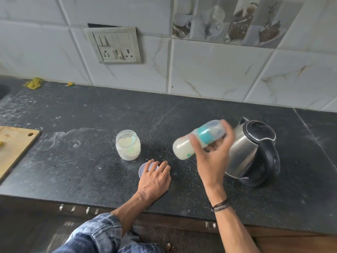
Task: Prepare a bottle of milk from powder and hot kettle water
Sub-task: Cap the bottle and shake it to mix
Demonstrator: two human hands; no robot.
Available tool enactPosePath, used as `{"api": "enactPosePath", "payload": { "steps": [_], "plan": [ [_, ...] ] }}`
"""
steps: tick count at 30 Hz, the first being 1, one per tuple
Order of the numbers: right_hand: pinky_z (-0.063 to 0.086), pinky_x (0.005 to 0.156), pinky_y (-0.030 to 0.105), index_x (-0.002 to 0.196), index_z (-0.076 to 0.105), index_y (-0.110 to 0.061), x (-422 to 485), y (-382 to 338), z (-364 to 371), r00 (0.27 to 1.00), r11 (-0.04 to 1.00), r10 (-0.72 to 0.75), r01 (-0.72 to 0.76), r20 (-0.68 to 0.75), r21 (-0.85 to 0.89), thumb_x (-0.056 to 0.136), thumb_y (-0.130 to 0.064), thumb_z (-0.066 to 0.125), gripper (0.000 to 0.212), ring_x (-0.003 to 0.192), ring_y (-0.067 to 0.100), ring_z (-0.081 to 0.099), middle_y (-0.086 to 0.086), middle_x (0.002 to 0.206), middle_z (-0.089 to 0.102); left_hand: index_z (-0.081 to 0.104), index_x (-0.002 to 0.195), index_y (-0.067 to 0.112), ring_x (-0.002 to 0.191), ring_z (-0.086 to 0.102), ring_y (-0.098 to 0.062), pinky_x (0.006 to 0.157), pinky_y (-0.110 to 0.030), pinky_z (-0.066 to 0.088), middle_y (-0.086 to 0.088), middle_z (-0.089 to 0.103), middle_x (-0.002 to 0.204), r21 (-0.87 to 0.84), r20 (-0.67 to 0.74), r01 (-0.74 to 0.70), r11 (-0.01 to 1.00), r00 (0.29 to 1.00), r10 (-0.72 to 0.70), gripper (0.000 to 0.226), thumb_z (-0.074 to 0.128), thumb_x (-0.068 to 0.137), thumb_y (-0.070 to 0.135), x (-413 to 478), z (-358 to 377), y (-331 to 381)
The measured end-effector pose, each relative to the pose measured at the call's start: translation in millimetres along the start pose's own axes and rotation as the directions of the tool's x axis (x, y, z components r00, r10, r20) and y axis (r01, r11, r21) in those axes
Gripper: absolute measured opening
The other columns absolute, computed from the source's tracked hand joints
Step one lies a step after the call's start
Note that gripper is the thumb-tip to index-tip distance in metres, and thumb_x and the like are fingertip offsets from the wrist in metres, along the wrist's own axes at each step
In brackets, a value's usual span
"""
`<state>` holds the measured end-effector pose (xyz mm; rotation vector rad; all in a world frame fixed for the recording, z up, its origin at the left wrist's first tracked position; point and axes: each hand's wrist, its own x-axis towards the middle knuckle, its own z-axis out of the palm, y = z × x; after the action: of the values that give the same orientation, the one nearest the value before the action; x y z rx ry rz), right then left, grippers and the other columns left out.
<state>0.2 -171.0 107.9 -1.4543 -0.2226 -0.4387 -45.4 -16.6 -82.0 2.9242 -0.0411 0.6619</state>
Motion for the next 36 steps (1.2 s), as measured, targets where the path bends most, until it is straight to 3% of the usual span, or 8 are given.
{"api": "enactPosePath", "payload": {
  "steps": [2, 7, 11, 15, 18, 21, 30, 36],
  "plan": [
    [0.063, 0.085, 0.030, 0.148, 0.035, -0.017, -1.7, -2.7, -1.7, 1.000, 0.999, 0.021, -0.022, 0.005, 0.042, 0.083, -0.009, 0.086, 0.083, 0.108, 0.008, 0.071, -0.014, 0.132, 0.062, 0.068, 0.098, 0.019, 0.092, 0.065, -0.026, 0.102, -0.048, 0.047, 0.003, 0.069, 0.110, -0.008, -0.011, -0.008, 1.000, 1.000, 0.008, 0.020, 0.051, 0.097, 0.028, -0.9, 0.0, 0.3],
    [0.062, 0.091, 0.035, 0.147, 0.029, 0.000, 9.2, -2.6, -10.0, 0.961, 0.972, -0.232, 0.223, -0.151, -0.075, 0.086, -0.020, 0.085, 0.085, 0.122, 0.011, 0.064, -0.002, 0.146, 0.052, 0.067, 0.095, 0.018, 0.089, 0.064, -0.025, 0.102, -0.048, 0.047, 0.003, 0.068, 0.107, -0.009, -0.004, 0.003, 1.000, 1.000, -0.003, 0.018, 0.051, 0.096, 0.026, 0.0, -1.4, 1.2],
    [0.063, 0.081, 0.034, 0.144, 0.039, -0.034, 1.0, 23.1, -14.0, 0.994, 0.987, 0.079, -0.067, 0.081, -0.143, 0.080, -0.025, 0.090, 0.082, 0.100, 0.005, 0.071, -0.024, 0.121, 0.064, 0.068, 0.096, 0.017, 0.089, 0.065, -0.026, 0.102, -0.048, 0.048, 0.003, 0.069, 0.109, -0.012, -0.010, -0.003, 1.000, 1.000, 0.003, 0.021, 0.049, 0.097, 0.026, 0.2, -1.1, 0.5],
    [0.061, 0.082, 0.024, 0.144, 0.035, -0.047, 1.2, 52.4, -19.6, 0.997, 0.975, 0.049, -0.036, 0.055, -0.220, 0.082, -0.032, 0.089, 0.083, 0.113, 0.010, 0.067, -0.027, 0.133, 0.056, 0.068, 0.096, 0.018, 0.089, 0.064, -0.025, 0.103, -0.048, 0.046, 0.004, 0.069, 0.111, 0.002, -0.014, 0.001, 1.000, 1.000, -0.001, 0.018, 0.052, 0.097, 0.026, 0.5, -1.0, 0.2],
    [0.055, 0.101, 0.045, 0.145, 0.038, -0.041, 2.7, 76.7, -19.7, 0.984, 0.928, 0.078, -0.013, 0.162, -0.372, 0.082, -0.029, 0.089, 0.082, 0.125, 0.020, 0.061, -0.009, 0.144, 0.054, 0.066, 0.095, 0.017, 0.089, 0.064, -0.024, 0.105, -0.048, 0.044, 0.003, 0.069, 0.111, 0.003, -0.048, -0.027, 1.000, 0.998, 0.027, 0.016, 0.053, 0.098, 0.024, -3.2, 1.5, -0.3],
    [0.048, 0.109, 0.038, 0.146, 0.038, -0.038, 1.2, 96.4, -17.4, 0.951, 0.879, 0.082, 0.072, 0.297, -0.472, 0.084, -0.029, 0.087, 0.080, 0.127, 0.006, 0.051, -0.022, 0.142, 0.047, 0.068, 0.098, 0.017, 0.095, 0.067, -0.024, 0.106, -0.049, 0.045, 0.002, 0.070, 0.116, 0.020, -0.051, -0.037, 0.999, 0.998, 0.038, 0.015, 0.055, 0.096, 0.024, -4.3, 3.2, -0.2],
    [0.047, 0.102, 0.034, 0.152, 0.031, -0.035, -8.3, 125.0, -7.9, 0.890, 0.833, 0.119, 0.152, 0.440, -0.532, 0.083, -0.024, 0.088, 0.090, 0.126, 0.023, 0.053, 0.001, 0.147, 0.054, 0.072, 0.111, 0.018, 0.125, 0.064, -0.026, 0.111, -0.050, 0.044, 0.001, 0.070, 0.128, 0.081, 0.031, -0.097, 0.992, 0.995, 0.095, 0.020, 0.058, 0.098, 0.026, -7.8, -15.0, 1.6],
    [0.049, 0.106, 0.040, 0.151, 0.033, -0.034, -10.1, 134.6, -5.6, 0.907, 0.854, 0.124, 0.110, 0.403, -0.509, 0.081, -0.024, 0.090, 0.090, 0.126, 0.022, 0.054, 0.001, 0.146, 0.055, 0.071, 0.109, 0.021, 0.130, 0.061, -0.025, 0.113, -0.048, 0.043, 0.004, 0.068, 0.128, 0.025, 0.012, 0.111, 0.994, 0.994, -0.111, 0.015, 0.068, 0.095, 0.022, -18.5, -38.5, 1.7]
  ]
}}
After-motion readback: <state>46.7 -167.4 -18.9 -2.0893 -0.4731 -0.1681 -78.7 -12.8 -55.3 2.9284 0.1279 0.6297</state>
